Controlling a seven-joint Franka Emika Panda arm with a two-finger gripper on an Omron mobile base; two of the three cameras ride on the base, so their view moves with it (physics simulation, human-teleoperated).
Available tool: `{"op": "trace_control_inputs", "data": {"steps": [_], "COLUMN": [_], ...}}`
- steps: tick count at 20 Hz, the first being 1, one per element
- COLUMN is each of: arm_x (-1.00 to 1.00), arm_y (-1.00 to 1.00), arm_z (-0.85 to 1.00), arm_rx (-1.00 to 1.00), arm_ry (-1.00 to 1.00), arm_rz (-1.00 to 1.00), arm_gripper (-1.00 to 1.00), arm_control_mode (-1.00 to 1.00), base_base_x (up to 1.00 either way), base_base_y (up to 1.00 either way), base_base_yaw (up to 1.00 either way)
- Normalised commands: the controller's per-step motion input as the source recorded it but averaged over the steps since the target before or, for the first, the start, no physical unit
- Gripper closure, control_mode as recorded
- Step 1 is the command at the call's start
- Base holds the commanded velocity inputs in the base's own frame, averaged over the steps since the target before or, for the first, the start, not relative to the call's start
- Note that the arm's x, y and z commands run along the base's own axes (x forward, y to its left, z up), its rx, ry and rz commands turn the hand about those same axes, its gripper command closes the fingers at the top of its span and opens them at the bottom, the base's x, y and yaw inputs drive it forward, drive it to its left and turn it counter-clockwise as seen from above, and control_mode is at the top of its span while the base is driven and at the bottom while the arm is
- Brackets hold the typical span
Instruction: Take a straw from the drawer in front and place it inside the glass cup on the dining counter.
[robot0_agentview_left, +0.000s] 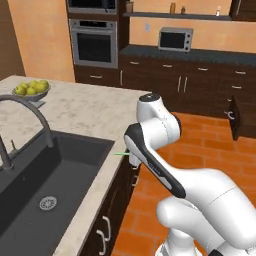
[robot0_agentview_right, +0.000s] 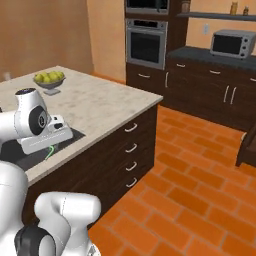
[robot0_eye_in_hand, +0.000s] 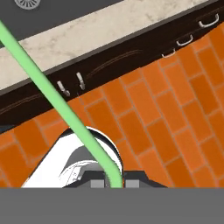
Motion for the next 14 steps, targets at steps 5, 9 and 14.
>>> {"op": "trace_control_inputs", "data": {"steps": [5, 9, 14], "arm_x": [0.00, 0.00, 0.00], "arm_y": [0.00, 0.00, 0.00], "arm_z": [0.00, 0.00, 0.00], "arm_rx": [0.00, 0.00, 0.00], "arm_ry": [0.00, 0.00, 0.00], "arm_rz": [0.00, 0.00, 0.00], "arm_gripper": [1.00, 1.00, 1.00], "arm_control_mode": [1.00, 1.00, 1.00], "base_base_x": [-1.00, -1.00, -1.00], "base_base_y": [0.73, 0.77, 0.81], "base_base_yaw": [0.00, 0.00, 0.00]}}
